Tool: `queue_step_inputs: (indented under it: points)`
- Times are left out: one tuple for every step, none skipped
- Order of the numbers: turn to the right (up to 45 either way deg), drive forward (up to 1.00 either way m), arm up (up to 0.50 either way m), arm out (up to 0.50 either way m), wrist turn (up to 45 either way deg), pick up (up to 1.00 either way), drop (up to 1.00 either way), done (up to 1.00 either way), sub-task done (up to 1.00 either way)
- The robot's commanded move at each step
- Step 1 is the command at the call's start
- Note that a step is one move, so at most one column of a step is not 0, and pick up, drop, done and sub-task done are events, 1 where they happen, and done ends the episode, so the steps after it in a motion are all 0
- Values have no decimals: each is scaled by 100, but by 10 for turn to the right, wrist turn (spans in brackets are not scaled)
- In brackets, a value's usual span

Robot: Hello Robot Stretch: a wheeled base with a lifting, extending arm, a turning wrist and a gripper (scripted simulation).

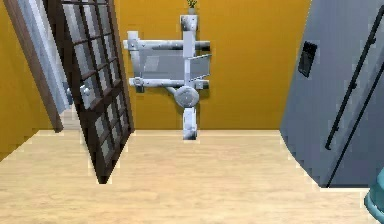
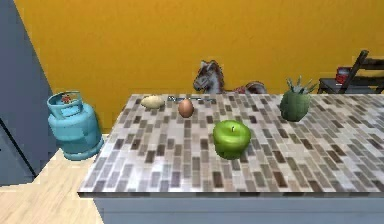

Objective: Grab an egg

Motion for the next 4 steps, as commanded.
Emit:
queue_step_inputs:
  points:
    - [0, 0, 50, 0, 0, 0, 0, 0, 0]
    - [0, 0, 38, 0, 0, 0, 0, 0, 0]
    - [0, 0, 0, 44, 0, 0, 0, 0, 0]
    - [0, 0, 0, 0, 450, 0, 0, 0, 0]
